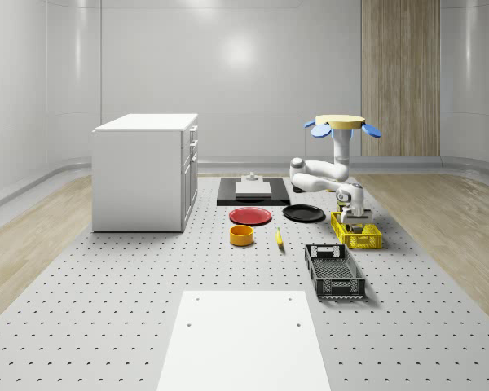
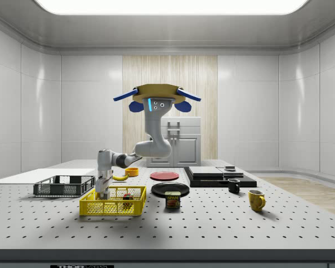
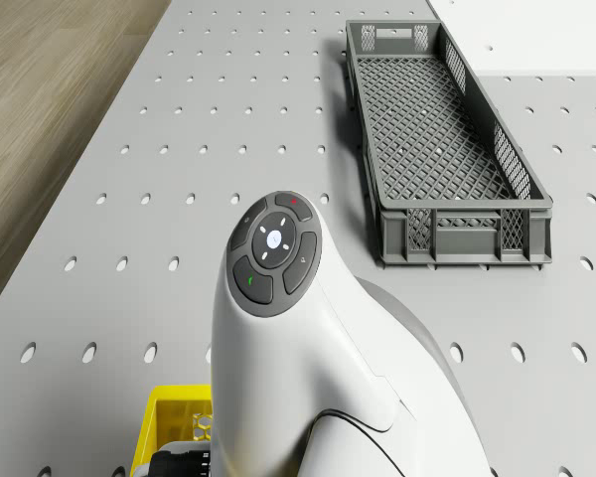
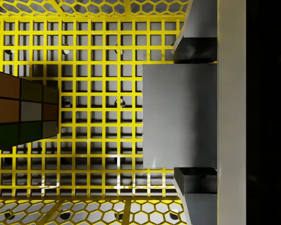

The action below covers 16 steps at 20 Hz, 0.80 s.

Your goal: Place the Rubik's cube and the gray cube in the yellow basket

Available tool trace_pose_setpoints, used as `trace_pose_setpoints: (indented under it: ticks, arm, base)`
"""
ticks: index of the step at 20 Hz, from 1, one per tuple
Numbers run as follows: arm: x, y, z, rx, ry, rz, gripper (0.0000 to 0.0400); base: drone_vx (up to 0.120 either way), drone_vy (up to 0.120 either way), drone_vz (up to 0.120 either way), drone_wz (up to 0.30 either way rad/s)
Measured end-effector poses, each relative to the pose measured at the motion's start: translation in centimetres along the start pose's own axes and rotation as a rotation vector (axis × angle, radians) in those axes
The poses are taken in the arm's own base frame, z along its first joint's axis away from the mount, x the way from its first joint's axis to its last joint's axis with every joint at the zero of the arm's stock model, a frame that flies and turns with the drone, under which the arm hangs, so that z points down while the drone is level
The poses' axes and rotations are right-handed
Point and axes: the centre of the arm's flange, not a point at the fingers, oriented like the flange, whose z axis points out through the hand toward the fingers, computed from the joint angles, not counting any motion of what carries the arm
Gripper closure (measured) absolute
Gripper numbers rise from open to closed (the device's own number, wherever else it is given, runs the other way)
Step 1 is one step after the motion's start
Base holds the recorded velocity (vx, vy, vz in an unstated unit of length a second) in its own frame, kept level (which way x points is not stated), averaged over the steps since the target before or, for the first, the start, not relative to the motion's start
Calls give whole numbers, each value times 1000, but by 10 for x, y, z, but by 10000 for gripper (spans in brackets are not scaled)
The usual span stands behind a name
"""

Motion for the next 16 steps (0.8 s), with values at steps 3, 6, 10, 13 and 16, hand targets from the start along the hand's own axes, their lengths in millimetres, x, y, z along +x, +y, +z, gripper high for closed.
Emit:
trace_pose_setpoints:
  ticks: [3,6,10,13,16]
  arm:
    - [0,0,-4,0,0,0,43]
    - [0,0,-14,0,0,0,20]
    - [0,0,-27,0,0,0,7]
    - [0,0,-33,0,0,0,4]
    - [0,0,-36,0,0,0,2]
  base:
    - [0,0,0,0]
    - [0,0,0,0]
    - [0,0,0,0]
    - [0,0,0,0]
    - [0,0,0,0]
